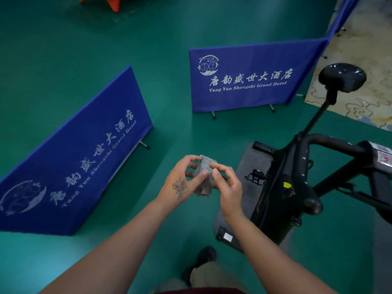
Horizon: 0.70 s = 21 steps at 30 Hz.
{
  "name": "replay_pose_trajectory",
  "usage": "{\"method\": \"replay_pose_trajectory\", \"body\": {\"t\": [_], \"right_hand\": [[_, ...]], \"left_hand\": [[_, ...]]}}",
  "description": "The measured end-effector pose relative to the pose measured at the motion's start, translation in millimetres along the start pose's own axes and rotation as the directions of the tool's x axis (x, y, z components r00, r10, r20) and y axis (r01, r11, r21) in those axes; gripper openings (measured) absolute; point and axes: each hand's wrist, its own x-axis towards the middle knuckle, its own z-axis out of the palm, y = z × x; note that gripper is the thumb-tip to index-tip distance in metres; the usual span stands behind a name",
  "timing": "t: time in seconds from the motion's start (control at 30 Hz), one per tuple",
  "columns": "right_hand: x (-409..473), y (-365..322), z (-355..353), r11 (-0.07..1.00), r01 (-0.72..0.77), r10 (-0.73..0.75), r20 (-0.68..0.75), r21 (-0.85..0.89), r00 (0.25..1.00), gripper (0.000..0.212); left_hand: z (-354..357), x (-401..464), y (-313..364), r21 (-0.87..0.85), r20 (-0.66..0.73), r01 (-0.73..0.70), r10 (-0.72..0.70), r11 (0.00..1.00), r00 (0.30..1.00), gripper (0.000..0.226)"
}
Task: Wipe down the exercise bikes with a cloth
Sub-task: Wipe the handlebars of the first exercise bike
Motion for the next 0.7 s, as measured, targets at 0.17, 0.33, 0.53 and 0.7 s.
{"method": "replay_pose_trajectory", "body": {"t": [0.17,0.33,0.53,0.7], "right_hand": [[29,-7,3,0.998,-0.003,0.009,-0.102,0.060,0.995,0.041],[47,-6,-3,0.984,0.011,0.035,-0.256,0.177,0.966,0.046],[70,-16,2,0.988,0.043,0.017,-0.383,0.146,0.923,0.051],[84,-27,15,0.994,0.054,0.006,-0.540,0.096,0.842,0.047]], "left_hand": [[4,50,16,-0.056,0.053,-0.042,0.045,0.998,0.998,0.035],[20,87,26,-0.063,0.199,-0.132,0.142,0.989,0.970,0.037],[38,141,34,-0.084,0.411,-0.167,0.187,0.982,0.892,0.034],[42,183,40,-0.144,0.592,-0.238,0.276,0.961,0.757,0.034]]}}
